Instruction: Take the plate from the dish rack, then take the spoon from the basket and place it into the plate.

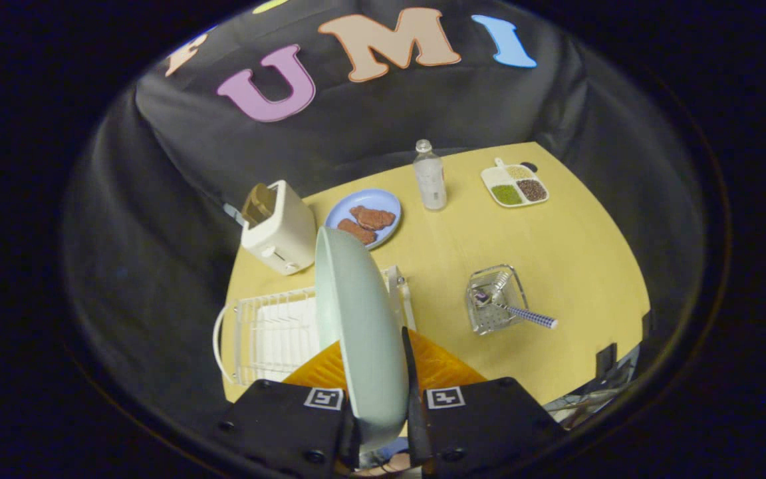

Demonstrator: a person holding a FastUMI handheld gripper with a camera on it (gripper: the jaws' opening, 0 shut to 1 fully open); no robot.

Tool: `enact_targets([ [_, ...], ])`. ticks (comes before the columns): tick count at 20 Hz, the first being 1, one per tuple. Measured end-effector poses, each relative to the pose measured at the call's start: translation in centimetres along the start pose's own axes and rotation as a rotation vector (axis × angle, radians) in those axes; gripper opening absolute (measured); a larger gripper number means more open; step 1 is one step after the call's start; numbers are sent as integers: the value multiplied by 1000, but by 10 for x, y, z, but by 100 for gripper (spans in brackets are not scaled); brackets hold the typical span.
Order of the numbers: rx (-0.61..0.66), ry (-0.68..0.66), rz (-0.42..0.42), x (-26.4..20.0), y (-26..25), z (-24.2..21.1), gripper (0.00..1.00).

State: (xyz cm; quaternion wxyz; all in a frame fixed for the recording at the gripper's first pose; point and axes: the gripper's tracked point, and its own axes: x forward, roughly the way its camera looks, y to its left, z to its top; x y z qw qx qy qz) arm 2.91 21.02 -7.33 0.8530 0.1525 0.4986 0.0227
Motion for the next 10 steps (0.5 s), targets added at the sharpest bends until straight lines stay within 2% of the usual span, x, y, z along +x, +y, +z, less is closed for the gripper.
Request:
enact_targets([
  [4, 116, -27, 167, -39, -28, -13, 31],
  [8, 175, -72, 201, -58, -82, -34, 31],
  [10, 207, -77, 245, -68, -99, -55, 31],
])
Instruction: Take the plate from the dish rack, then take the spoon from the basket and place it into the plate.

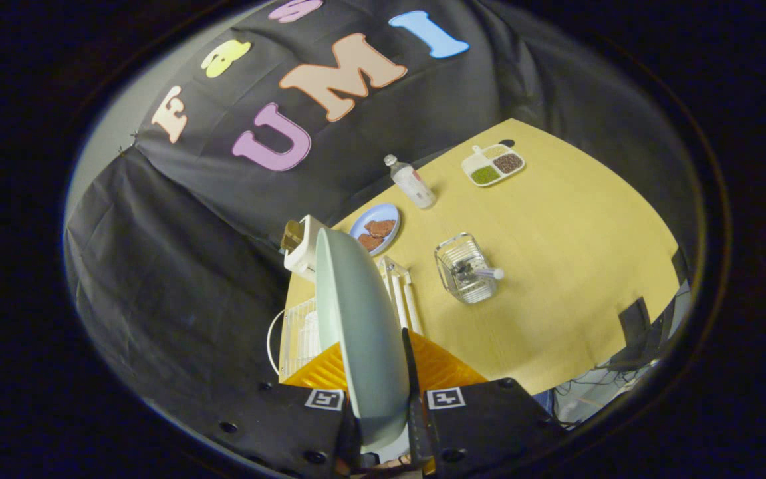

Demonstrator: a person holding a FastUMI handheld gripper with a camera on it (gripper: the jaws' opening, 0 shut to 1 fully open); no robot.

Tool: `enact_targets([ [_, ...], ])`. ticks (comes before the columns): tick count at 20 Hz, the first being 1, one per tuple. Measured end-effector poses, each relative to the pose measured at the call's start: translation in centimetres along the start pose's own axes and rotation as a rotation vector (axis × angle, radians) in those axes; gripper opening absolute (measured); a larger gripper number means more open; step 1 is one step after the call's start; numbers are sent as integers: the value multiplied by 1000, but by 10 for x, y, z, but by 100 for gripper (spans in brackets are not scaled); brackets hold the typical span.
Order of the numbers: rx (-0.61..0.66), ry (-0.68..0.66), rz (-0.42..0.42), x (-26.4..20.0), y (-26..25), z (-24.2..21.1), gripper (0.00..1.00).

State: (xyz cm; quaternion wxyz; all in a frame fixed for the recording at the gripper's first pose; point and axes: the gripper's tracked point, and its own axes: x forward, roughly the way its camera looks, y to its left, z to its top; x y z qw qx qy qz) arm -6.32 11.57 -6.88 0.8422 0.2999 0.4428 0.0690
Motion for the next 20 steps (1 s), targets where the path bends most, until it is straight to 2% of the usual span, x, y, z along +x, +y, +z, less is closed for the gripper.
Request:
enact_targets([
  [3, 51, -8, 29, -9, -42, -34, 31],
  [7, 171, 62, 30, 3, -98, -91, 31],
  [9, 186, 68, 43, 10, -117, -107, 31],
  [17, 344, 0, 98, 55, -158, -102, 31],
  [20, 371, -13, 66, 75, -173, -97, 31],
])
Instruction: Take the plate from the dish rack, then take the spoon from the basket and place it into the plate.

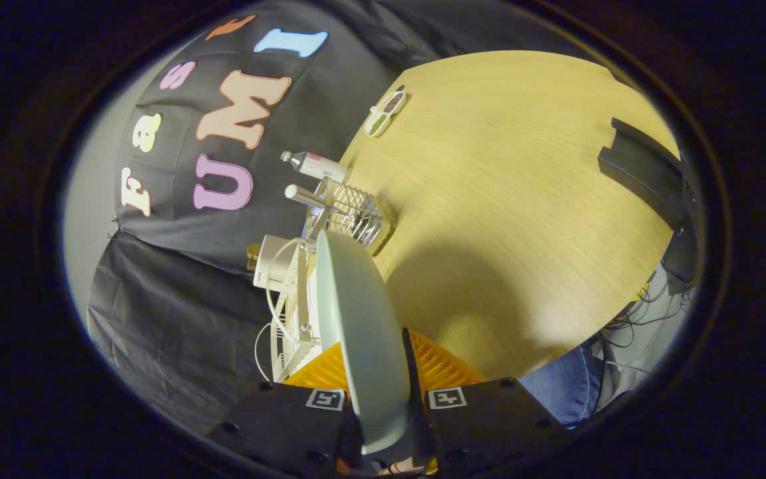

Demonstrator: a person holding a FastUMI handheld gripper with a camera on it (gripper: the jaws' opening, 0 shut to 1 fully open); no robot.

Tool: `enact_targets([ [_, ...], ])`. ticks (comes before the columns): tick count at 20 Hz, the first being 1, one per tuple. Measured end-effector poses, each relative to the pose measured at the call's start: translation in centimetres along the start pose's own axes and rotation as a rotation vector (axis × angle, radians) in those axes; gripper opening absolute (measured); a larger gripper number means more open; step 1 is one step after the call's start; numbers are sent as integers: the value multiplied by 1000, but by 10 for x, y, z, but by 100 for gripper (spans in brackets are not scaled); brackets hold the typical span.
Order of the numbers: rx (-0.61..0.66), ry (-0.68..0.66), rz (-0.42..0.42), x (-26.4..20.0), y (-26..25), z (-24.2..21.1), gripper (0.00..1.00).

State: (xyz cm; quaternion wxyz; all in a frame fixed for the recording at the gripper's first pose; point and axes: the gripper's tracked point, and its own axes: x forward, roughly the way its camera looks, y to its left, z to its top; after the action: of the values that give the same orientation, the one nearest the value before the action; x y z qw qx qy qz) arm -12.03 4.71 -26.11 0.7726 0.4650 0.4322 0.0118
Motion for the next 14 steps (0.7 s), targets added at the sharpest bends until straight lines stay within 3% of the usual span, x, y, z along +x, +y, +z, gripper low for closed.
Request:
enact_targets([
  [5, 15, 7, -3, 13, -2, -1, 31],
  [9, -10, 2, -65, 25, -15, 2, 32],
  [14, -1, 12, -58, 34, -11, 4, 32],
])
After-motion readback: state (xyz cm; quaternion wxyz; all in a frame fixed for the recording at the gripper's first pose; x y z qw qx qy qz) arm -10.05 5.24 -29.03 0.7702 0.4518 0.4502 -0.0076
